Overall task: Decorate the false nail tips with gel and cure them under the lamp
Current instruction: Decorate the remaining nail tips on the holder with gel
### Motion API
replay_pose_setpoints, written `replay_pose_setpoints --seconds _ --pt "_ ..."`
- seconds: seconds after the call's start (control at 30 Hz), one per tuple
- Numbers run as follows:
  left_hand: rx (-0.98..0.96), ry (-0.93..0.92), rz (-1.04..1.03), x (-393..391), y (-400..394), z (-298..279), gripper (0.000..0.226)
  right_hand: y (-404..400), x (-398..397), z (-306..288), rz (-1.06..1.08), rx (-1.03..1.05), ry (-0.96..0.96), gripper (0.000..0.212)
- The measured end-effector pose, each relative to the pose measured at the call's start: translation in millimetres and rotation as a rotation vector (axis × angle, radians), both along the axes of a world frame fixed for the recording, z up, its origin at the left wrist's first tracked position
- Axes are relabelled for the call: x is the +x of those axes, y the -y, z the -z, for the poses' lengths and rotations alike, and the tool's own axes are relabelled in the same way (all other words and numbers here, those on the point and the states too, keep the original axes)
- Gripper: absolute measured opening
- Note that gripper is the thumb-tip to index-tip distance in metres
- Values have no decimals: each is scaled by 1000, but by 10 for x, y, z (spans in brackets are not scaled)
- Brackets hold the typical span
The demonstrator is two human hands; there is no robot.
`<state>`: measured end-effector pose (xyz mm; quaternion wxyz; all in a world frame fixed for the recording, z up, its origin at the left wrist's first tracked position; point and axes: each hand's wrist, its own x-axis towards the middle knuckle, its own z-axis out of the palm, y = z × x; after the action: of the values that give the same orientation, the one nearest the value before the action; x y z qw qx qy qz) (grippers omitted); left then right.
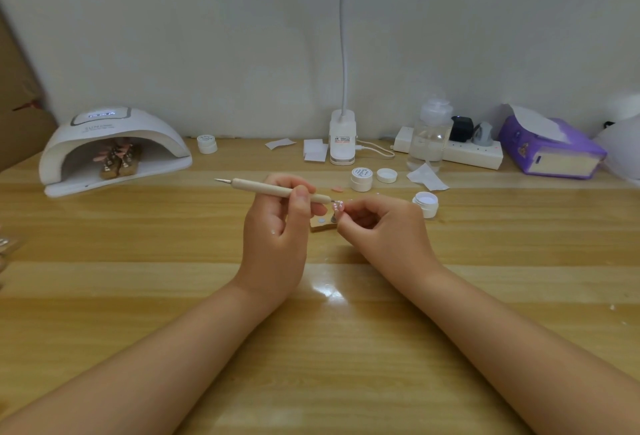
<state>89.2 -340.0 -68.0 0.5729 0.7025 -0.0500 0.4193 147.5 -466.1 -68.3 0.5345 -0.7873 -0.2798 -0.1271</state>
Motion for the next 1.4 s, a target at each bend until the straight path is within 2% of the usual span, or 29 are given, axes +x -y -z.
replay_pose_setpoints --seconds 0.4,0.77,1.07,1.2,1.3,1.4 --pt "63 -59 -42 28 -15 49 12 12 -9 -11 -10 -12 9 6" --pt "41 -86 -38 22 -5 45 12 11 -1 6 -10 4 4 7" --pt "47 -12 -43 -33 9 -95 9 17 9 12 -16 15 -14 7" --pt "309 20 -133 -32 -172 -276 12 12 15 11 -9 16 -17 8" --pt "747 97 -238 -21 -412 -343 17 9 21 13 -5 3 -18 9" --pt "1111 54 -188 -6 -603 -283 26 10 19 17 2 -33 -6 10"
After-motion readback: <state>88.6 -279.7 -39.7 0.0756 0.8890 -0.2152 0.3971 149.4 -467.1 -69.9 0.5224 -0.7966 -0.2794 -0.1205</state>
